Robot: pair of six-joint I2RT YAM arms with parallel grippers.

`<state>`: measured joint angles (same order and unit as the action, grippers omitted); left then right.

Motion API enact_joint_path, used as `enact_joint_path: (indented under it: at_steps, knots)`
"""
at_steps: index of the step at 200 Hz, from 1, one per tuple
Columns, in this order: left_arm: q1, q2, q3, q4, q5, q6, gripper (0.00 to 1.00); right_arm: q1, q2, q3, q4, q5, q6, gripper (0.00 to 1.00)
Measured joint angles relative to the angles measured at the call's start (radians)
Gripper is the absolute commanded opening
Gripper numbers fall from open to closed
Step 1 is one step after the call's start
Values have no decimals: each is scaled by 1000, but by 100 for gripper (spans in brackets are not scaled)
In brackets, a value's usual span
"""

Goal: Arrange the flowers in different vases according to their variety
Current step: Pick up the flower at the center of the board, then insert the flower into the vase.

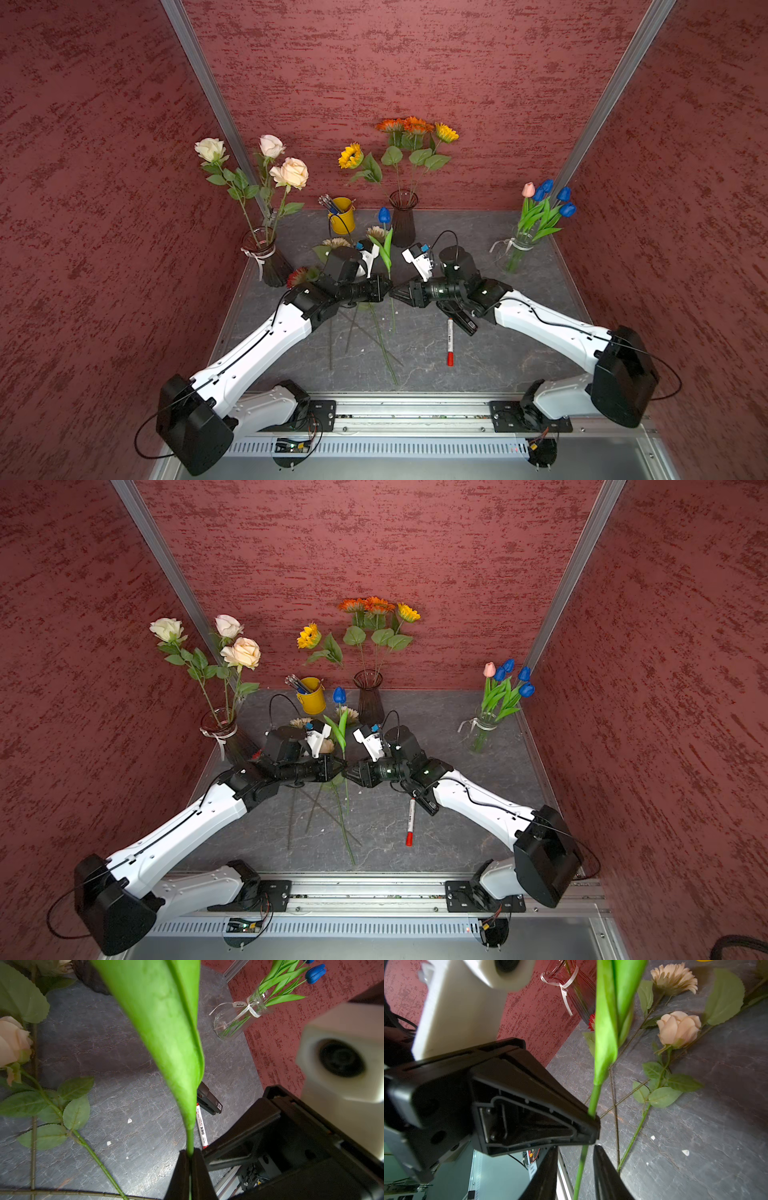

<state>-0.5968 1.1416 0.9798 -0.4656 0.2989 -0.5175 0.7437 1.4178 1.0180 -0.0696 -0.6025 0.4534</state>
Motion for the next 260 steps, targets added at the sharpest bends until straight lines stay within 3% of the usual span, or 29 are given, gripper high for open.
enact_joint_path:
  at_steps: [42,76,90,97,114,131,168,194,230,260]
  knots:
    - [-12,0,0,13,6,-6,0,2,10,0,-1,1,3,25]
    - [-21,0,0,13,-6,-9,2,4,19,0,0,1,10,12]
    - [-26,-1,0,13,-12,-7,21,4,22,0,0,4,13,1]
    - [-27,-2,-2,15,-15,-10,28,5,22,-3,0,4,18,0]
    - [-27,-7,-7,23,-25,-28,71,6,22,-14,14,5,32,0]
    - [-27,-25,-27,38,-42,-37,85,7,21,-26,16,11,40,0]
    - [-28,-83,-59,32,-70,-54,92,-16,-8,-60,32,61,64,0]
    - [-23,-114,-59,-28,-102,-50,95,-137,-69,-128,17,92,76,0]
    - [8,-190,-132,-97,-118,-45,99,-323,-249,-132,-165,342,-41,0]
    - [65,-274,-227,-136,-98,-51,99,-472,-383,-89,-161,569,-176,0]
